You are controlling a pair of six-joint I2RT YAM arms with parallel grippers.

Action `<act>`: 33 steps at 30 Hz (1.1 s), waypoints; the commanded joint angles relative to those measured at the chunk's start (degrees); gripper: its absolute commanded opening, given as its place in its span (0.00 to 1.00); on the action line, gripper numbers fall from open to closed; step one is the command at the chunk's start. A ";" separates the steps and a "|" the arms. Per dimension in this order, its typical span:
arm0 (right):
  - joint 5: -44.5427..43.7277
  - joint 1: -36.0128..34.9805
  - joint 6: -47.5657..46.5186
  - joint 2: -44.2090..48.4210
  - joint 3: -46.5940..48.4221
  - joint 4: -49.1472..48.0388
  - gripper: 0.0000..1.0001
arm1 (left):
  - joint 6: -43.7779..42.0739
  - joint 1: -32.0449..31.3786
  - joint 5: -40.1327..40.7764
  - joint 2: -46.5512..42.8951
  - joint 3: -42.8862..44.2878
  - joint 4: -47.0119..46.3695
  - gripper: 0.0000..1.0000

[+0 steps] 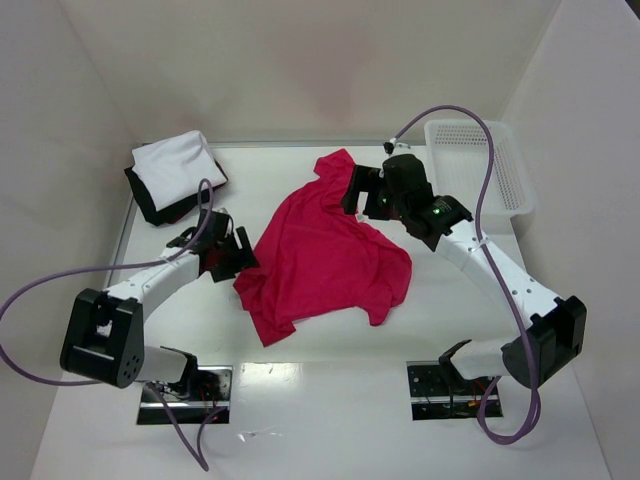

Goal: Fold and stack the t-shirts
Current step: Flatten out the tshirt

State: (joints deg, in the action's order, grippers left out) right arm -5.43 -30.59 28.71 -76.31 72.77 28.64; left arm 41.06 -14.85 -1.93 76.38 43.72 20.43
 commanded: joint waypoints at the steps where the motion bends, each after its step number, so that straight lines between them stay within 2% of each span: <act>1: -1.07 0.35 0.82 1.34 -0.53 -2.28 1.00 | 1.31 1.67 -2.64 2.71 0.39 -5.75 0.80; 4: -1.07 0.88 1.35 1.34 -0.53 -2.28 1.00 | 0.16 2.28 -3.69 6.67 1.10 -5.75 0.79; 9: -0.55 0.88 1.35 0.29 0.00 -2.28 1.00 | -0.36 2.81 -5.71 9.66 1.63 -7.94 0.67; 12: -0.55 0.88 1.35 -0.33 0.53 -2.28 1.00 | -0.89 2.81 -5.71 10.28 1.63 -7.94 0.63; 16: -0.55 0.88 1.88 -0.94 1.06 -2.28 1.00 | -1.42 3.95 -5.71 10.90 3.20 -7.94 0.46; 19: -0.55 0.88 1.88 -2.00 1.66 -2.28 1.00 | -2.56 3.95 -4.57 10.90 3.91 -6.63 0.38; 20: -0.55 0.88 1.88 -2.00 1.67 -2.28 1.00 | -2.56 3.95 -4.57 10.37 4.70 -5.93 0.29; 25: -0.55 0.88 1.88 -3.84 2.28 -3.33 1.00 | -3.09 4.48 -0.53 7.56 8.73 -0.93 0.06; 29: -0.55 0.88 1.35 -5.51 2.99 -4.47 1.00 | -5.98 5.18 3.77 3.26 12.69 1.99 0.00; 33: -0.55 0.88 0.21 -8.40 4.74 -6.31 1.00 | -9.68 7.11 5.63 2.02 15.68 2.69 0.00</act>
State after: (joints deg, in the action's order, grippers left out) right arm -5.30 -30.11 30.09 -83.11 73.93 26.94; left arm 35.29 -9.43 0.58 80.16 56.38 21.74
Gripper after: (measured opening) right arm 0.999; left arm 0.009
